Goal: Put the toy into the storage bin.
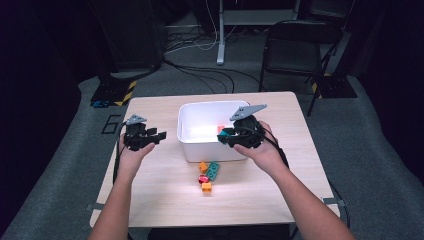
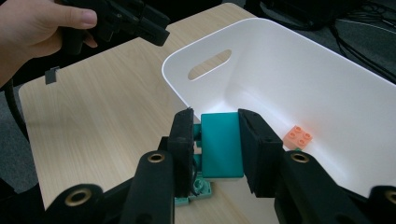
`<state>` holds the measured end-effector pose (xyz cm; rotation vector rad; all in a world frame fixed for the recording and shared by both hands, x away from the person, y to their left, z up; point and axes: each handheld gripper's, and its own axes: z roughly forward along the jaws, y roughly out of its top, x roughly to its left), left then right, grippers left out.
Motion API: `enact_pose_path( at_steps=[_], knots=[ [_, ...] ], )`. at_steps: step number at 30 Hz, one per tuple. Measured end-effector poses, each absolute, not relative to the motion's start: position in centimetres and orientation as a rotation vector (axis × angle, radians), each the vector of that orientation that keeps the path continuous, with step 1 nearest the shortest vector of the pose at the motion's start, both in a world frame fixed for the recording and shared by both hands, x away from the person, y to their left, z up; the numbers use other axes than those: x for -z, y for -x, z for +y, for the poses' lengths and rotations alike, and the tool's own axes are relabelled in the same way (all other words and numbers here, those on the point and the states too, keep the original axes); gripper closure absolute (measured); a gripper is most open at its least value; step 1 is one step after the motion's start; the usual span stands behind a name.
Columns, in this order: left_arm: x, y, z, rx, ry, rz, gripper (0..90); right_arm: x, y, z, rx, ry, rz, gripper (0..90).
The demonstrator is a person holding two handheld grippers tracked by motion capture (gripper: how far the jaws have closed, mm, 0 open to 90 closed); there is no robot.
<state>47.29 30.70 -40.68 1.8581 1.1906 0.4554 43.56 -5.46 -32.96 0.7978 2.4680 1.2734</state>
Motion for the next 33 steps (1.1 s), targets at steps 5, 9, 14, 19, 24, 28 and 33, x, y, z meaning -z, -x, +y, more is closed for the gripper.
enact_pose_path(
  at_steps=[5, 9, 14, 19, 24, 28, 33],
  knots=[
    [40.7, -47.3, 30.7, -0.455, -1.850, 1.194, 48.3, 32.4, -44.4, -5.3, -1.273, -0.808, 2.463, 67.3],
    [40.7, -47.3, 30.8, -0.450, -1.850, 1.191, 48.5, 31.9, -45.0, -5.2, -1.263, -0.812, 2.449, 67.3],
    [40.7, -47.3, 30.8, -0.449, -1.845, 1.189, 48.3, 31.8, -46.1, -5.1, -1.237, -0.835, 2.431, 67.3],
    [40.8, -47.3, 30.7, -0.442, -1.851, 1.186, 48.9, 32.1, -47.3, -5.0, -1.210, -0.860, 2.424, 67.2],
    [40.8, -47.3, 30.7, -0.410, -1.857, 1.189, 52.3, 32.5, -48.4, -4.7, -1.179, -0.878, 2.427, 67.2],
    [40.8, -47.3, 30.8, -0.411, -1.861, 1.193, 53.5, 32.9, -49.2, -4.4, -1.163, -0.885, 2.425, 67.2],
    [40.7, -47.3, 31.0, -0.414, -1.853, 1.206, 53.4, 33.6, -50.3, -3.8, -1.138, -0.919, 2.430, 67.2]
  ],
)
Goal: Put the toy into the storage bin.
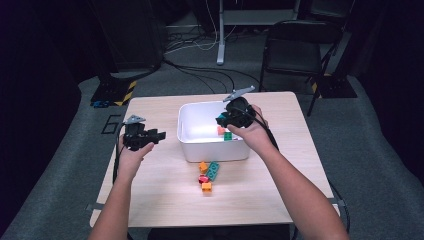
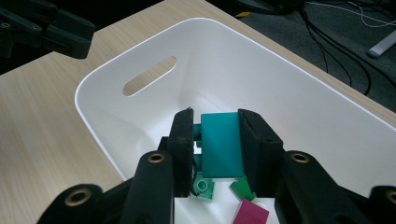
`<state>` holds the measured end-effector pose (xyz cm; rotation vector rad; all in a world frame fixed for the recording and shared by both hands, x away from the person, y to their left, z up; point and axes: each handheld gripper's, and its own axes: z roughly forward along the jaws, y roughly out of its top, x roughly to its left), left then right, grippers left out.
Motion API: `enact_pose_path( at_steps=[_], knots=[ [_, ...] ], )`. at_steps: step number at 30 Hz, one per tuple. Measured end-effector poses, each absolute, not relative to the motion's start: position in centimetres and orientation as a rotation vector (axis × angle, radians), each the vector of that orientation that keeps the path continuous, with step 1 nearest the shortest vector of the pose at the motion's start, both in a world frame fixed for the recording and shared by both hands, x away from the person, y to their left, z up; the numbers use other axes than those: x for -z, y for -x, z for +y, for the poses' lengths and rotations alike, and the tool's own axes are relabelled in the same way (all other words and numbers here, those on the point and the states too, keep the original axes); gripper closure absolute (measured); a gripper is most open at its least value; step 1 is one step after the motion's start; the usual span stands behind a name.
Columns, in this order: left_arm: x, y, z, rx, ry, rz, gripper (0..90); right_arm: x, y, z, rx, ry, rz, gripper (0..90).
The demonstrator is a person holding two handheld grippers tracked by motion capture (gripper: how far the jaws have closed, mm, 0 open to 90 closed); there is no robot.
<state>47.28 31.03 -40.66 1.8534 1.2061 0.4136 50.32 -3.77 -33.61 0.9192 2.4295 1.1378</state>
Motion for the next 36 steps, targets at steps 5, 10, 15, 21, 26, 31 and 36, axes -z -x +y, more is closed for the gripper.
enact_pose_path(
  at_steps=[5, 10, 15, 21, 26, 31, 36],
  knots=[
    [40.6, -47.2, 31.1, -0.408, -1.848, 1.210, 53.2, 33.8, -51.1, -3.1, -1.127, -0.911, 2.422, 67.2],
    [40.4, -47.2, 31.1, -0.415, -1.844, 1.210, 53.1, 34.0, -52.0, -2.5, -1.109, -0.910, 2.420, 67.1],
    [40.5, -47.2, 31.2, -0.419, -1.846, 1.217, 52.6, 34.8, -53.2, -1.6, -1.091, -0.949, 2.415, 67.1],
    [40.1, -47.0, 31.3, -0.425, -1.837, 1.208, 51.2, 35.9, -54.2, -1.2, -1.048, -0.980, 2.439, 66.5],
    [40.1, -47.0, 31.5, -0.424, -1.818, 1.213, 49.8, 36.2, -54.4, -1.0, -1.022, -0.990, 2.442, 64.2],
    [40.1, -47.0, 31.5, -0.421, -1.824, 1.214, 49.4, 35.8, -53.9, -1.1, -1.027, -0.970, 2.438, 63.2],
    [40.1, -47.1, 31.5, -0.425, -1.821, 1.216, 48.0, 34.6, -52.3, -1.6, -1.074, -0.944, 2.446, 57.0]
  ],
)
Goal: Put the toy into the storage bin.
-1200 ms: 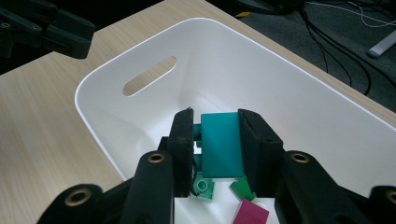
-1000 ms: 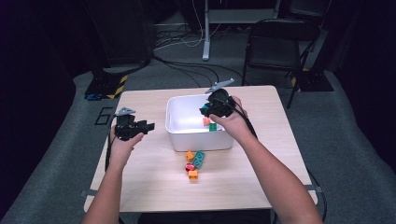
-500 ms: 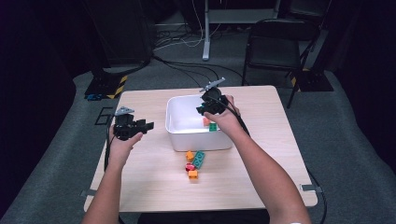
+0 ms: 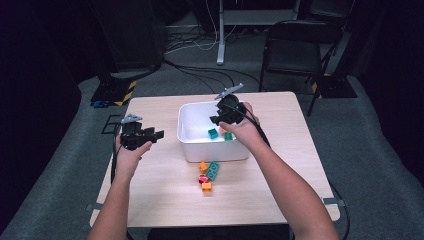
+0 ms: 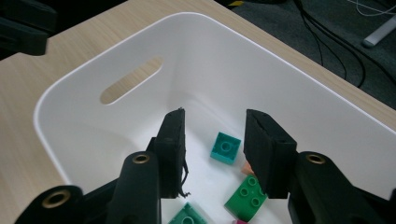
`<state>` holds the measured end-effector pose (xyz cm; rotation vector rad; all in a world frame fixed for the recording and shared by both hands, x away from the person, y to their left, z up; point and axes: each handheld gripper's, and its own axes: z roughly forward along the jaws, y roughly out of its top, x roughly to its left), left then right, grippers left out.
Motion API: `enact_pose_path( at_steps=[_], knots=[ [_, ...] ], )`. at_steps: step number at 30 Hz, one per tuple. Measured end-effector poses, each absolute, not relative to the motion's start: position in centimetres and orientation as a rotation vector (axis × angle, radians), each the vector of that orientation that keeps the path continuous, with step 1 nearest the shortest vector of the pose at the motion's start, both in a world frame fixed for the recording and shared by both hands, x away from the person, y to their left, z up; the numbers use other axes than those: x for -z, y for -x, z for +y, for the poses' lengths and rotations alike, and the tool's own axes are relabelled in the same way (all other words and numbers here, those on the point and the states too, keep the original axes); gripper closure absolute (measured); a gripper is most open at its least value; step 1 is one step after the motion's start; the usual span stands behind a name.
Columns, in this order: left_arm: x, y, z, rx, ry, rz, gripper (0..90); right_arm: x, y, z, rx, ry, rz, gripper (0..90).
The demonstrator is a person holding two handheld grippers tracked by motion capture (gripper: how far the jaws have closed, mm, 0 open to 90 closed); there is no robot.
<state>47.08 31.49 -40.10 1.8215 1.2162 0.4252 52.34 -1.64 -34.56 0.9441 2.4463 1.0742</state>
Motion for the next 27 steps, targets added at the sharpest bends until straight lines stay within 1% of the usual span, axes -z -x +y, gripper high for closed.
enact_pose_path(
  at_steps=[7, 8, 12, 21, 27],
  knots=[
    [40.2, -47.1, 31.4, -0.419, -1.839, 1.215, 46.7, 33.9, -50.2, -1.4, -1.079, -0.845, 2.521, 51.7],
    [40.2, -47.1, 31.3, -0.416, -1.838, 1.218, 46.6, 33.7, -49.2, -1.2, -1.096, -0.827, 2.529, 48.9],
    [40.2, -47.1, 31.3, -0.416, -1.840, 1.219, 46.5, 33.5, -48.0, -1.1, -1.128, -0.798, 2.522, 46.7],
    [40.3, -47.1, 31.3, -0.416, -1.840, 1.219, 46.2, 33.4, -46.2, -1.2, -1.167, -0.757, 2.522, 46.4],
    [40.3, -47.1, 31.3, -0.415, -1.839, 1.221, 46.2, 33.9, -45.1, -1.3, -1.184, -0.717, 2.522, 46.5]
  ],
)
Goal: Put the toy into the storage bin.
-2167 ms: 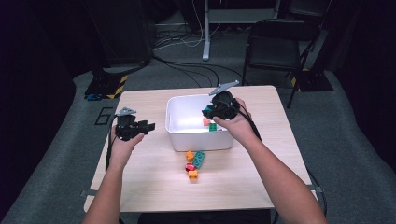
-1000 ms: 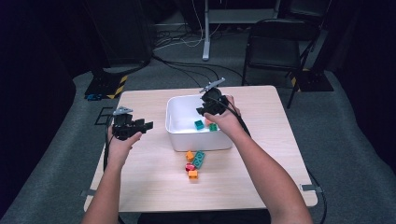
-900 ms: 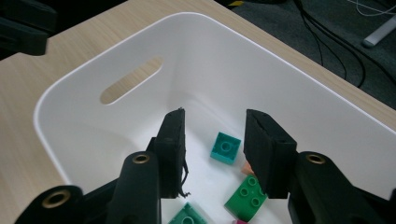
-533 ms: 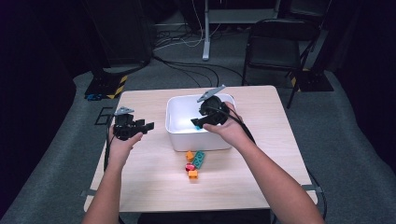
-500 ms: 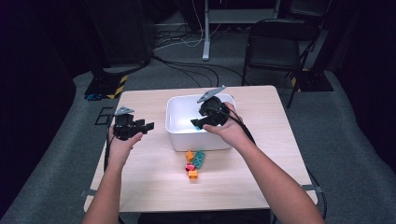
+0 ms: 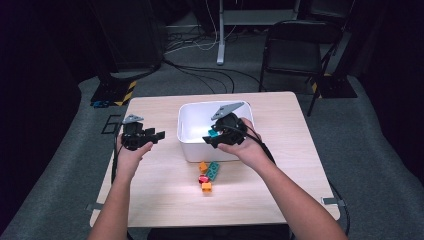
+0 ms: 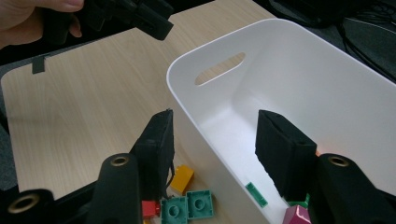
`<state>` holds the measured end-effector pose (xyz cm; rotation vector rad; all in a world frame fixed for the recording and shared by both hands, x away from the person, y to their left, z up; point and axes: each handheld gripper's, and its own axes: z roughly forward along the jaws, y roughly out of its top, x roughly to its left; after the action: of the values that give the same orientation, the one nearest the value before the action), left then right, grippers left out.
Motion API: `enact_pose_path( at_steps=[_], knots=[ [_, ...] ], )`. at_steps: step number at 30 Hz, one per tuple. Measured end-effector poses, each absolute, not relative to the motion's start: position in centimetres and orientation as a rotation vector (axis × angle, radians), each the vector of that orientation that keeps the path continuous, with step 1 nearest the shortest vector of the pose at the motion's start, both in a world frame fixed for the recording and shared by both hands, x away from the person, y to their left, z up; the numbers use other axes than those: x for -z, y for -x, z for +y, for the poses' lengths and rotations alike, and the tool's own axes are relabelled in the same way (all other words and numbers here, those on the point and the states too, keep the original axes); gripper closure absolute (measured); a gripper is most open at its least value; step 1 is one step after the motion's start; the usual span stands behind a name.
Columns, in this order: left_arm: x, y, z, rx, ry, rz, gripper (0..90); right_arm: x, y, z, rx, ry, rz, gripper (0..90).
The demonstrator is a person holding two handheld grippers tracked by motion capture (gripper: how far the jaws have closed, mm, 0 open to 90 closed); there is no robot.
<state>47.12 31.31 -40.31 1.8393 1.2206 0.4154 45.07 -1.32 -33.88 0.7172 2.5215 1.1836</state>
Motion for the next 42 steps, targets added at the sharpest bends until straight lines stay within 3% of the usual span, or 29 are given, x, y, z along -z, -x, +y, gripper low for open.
enact_pose_path(
  at_steps=[19, 42],
  knots=[
    [40.4, -47.1, 31.1, -0.417, -1.843, 1.222, 46.1, 37.2, -41.2, -2.2, -1.220, -0.690, 2.520, 47.4],
    [40.8, -47.2, 31.0, -0.417, -1.849, 1.233, 46.1, 42.3, -39.6, -3.2, -1.270, -0.738, 2.517, 48.9]
  ],
)
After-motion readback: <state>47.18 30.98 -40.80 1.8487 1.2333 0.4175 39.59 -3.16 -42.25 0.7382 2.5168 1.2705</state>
